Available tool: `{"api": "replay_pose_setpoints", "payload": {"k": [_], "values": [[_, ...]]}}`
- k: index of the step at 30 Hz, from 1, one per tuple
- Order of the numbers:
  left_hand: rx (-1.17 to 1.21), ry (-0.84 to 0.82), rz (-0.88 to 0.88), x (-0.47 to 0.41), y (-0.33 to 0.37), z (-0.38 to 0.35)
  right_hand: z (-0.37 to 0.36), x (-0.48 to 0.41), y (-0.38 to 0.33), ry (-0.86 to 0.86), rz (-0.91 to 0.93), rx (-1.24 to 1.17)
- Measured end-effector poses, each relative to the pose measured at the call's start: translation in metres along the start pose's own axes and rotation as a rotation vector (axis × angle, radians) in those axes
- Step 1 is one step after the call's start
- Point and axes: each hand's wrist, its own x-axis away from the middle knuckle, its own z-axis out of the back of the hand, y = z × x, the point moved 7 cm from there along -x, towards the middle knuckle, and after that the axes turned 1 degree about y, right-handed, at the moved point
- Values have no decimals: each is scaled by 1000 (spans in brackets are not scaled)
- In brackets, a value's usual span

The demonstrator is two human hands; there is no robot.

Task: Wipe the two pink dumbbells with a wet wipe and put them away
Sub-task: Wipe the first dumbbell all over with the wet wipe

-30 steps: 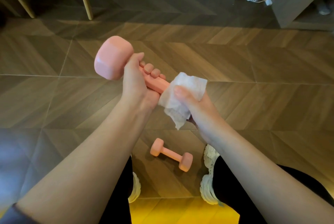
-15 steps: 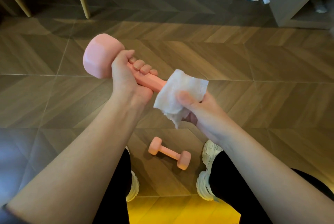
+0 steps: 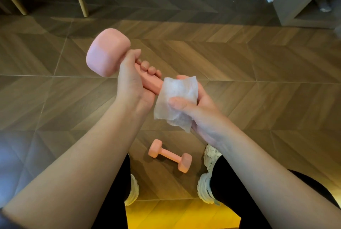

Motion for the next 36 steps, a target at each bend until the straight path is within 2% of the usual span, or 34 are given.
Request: {"api": "replay_pose_setpoints", "payload": {"k": [7,14,18,21,27,32,36], "values": [[-39,-26,-11,-1,4,-1,5,-3,4,133,5,-76],[-19,-82,-19,1,10,-1,-2,0,10,-128,-112,-161],[14,-59,-7,-2,13,2,-2,0,8,-144,-47,-14],[63,-56,10,-4,16,3,-3,-1,3,-173,-18,-47],[92,-67,4,-3,18,3,-3,-3,0,-87,-32,-149],[-13,-80,-5,2,7,-3,-5,-5,6,57,-43,71],[-29,-95,-22,3,8,-11,-3,-2,-1,44,42,156]]}}
